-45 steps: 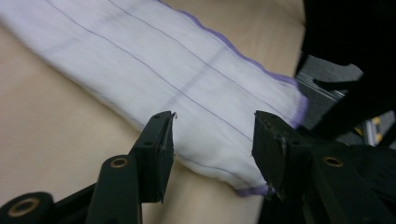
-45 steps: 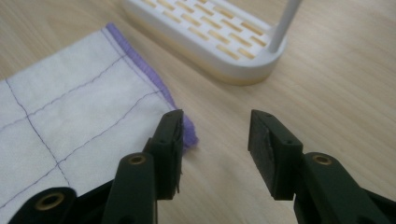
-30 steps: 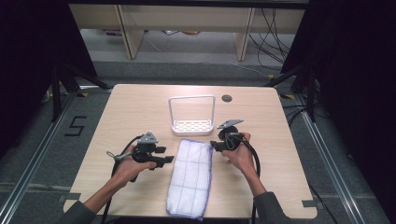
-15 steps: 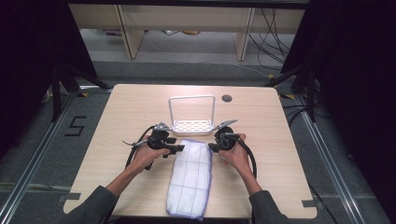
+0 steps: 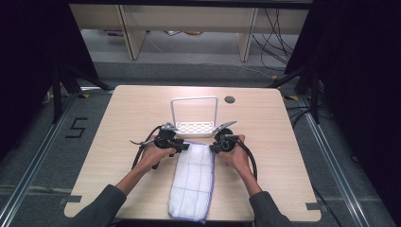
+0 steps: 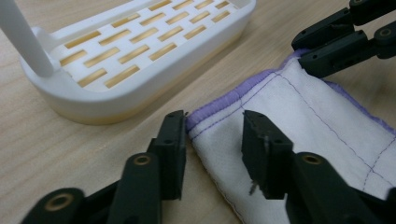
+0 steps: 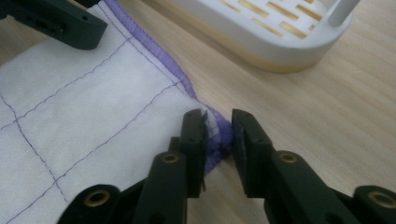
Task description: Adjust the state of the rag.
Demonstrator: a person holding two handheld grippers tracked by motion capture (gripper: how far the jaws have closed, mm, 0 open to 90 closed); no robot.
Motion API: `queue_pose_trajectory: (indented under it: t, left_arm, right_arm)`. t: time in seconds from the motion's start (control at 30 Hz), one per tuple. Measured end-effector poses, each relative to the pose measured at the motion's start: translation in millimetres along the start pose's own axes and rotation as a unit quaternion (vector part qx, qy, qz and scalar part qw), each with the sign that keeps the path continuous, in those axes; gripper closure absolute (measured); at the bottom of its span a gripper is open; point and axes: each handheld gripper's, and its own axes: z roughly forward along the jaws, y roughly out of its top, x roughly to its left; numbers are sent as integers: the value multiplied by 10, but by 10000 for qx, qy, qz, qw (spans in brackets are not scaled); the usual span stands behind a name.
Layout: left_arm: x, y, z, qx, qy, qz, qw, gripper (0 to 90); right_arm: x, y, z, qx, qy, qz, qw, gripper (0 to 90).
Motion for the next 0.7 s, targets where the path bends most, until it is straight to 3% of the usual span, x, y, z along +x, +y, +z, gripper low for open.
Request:
queue_pose_trajectory:
  t: [0.13,0.3,0.33,0.37,0.4,0.47,0.5,0.53,0.67,0.7]
  left_arm:
    - [-5,4,-9,-50,-40,107,9999,768]
    - [-4,-1,-50,-78,-84,197,9997,827]
    - [-6,-3,-54,-89,-89,204,9997,830]
    - [-13,-8,-57,-122,-71,216,9997,834]
    - [-10,-7,-64,-82,-89,245,9996,834]
    - [-10,-20,-78,-79,-68,278,9996,839]
    - [-9,-25,-84,-71,-60,277,9996,840]
    - [0,-29,-88,-62,-92,277,9996,840]
    - [8,-49,-96,-71,-65,237,9997,840]
    - [9,-50,-102,-61,-65,258,9996,840]
  right_arm:
    - [-15,9,35,-69,56,35,10000,877]
    - [-39,41,61,-144,13,9,9999,887]
    - [-17,49,70,-134,-5,115,9998,877]
    - [-22,57,46,5,-16,91,10000,708]
    - [-22,57,46,5,-16,91,10000,708]
    - [-38,70,5,44,-254,106,9996,635]
    - [-51,68,-13,-36,-144,134,9998,591]
    - [-44,66,-31,-23,-191,259,9995,563]
    - [-21,56,5,-35,-153,193,9997,547]
    - [17,55,17,73,-144,340,9993,547]
